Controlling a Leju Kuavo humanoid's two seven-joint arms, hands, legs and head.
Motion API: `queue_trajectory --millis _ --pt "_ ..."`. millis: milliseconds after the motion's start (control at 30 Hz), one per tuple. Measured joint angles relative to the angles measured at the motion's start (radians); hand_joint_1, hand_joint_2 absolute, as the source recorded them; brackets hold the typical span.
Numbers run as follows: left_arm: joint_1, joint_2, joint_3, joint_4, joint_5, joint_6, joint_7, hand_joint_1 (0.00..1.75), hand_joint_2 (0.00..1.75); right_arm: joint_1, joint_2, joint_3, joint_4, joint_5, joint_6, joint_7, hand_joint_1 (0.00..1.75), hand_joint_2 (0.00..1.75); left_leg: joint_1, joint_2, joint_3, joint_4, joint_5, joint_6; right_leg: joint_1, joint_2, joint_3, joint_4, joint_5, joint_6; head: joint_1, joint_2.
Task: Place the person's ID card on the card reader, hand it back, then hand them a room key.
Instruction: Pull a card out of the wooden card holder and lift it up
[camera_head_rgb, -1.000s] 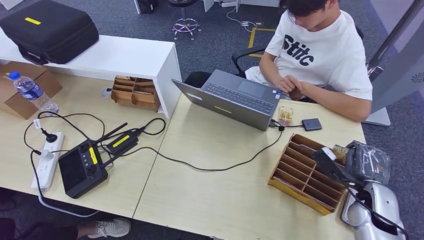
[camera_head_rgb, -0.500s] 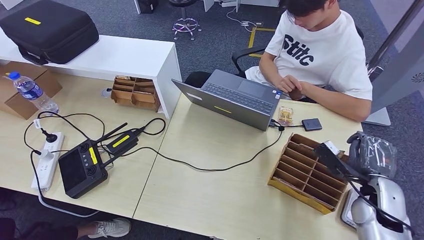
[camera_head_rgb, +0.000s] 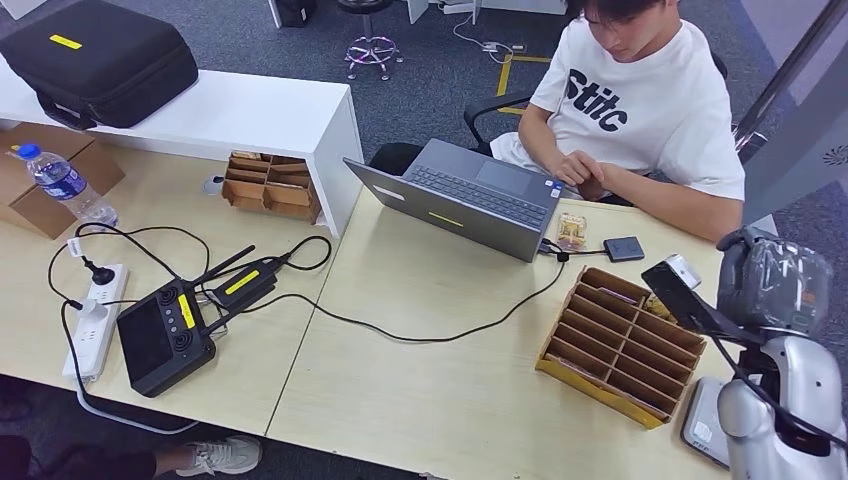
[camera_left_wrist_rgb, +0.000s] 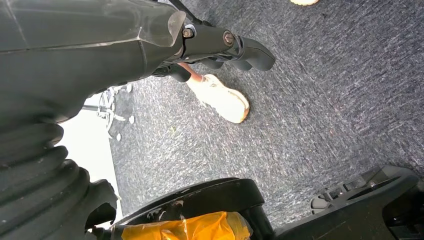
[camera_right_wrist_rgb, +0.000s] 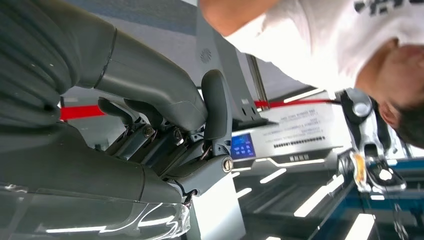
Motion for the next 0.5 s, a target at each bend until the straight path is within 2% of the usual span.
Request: queue_trajectory --millis 133,200,267,333,367,500 --pt "0.0 0.0 0.0 0.0 -0.004 0.0 -0.001 0.0 1.75 -0.013 0.0 0.014 -0.05 -0.009 0.009 0.0 1.74 1.75 0.0 0.0 0.0 0.0 0.0 0.0 0.0 0.0 0.0 0.0 0.0 0.0 0.0 0.0" --pt "0.0 0.0 0.0 0.0 -0.007 0.0 -0.001 0.0 1.75 -0.023 0.0 0.025 -0.06 -0.009 0.014 -0.001 1.27 1.75 0.0 0.0 0.0 0.0 0.0 0.0 0.0 0.0 0.0 0.0 0.0 0.0 0.0 0.0" --pt "0.0 0.0 0.0 0.0 -0.008 0.0 -0.001 0.0 1.75 -0.035 0.0 0.037 -0.061 -0.009 0.02 -0.001 0.48 1.75 0.0 0.0 0.0 0.0 0.0 0.0 0.0 0.0 0.0 0.0 0.0 0.0 0.0 0.0" --pt "0.0 0.0 0.0 0.0 -0.01 -0.001 -0.001 0.0 1.75 -0.044 0.0 0.051 -0.061 -0.008 0.027 0.0 0.07 1.75 0.0 0.0 0.0 0.0 0.0 0.0 0.0 0.0 0.0 0.0 0.0 0.0 0.0 0.0" --pt "0.0 0.0 0.0 0.0 -0.01 -0.002 -0.001 0.0 1.75 -0.047 0.0 0.058 -0.06 -0.008 0.031 0.0 0.0 1.75 0.0 0.0 0.0 0.0 0.0 0.0 0.0 0.0 0.0 0.0 0.0 0.0 0.0 0.0" --pt "0.0 0.0 0.0 0.0 -0.012 -0.002 -0.001 0.0 1.75 -0.052 0.0 0.083 -0.048 -0.015 0.066 0.004 0.0 1.75 0.0 0.0 0.0 0.0 0.0 0.0 0.0 0.0 0.0 0.0 0.0 0.0 0.0 0.0"
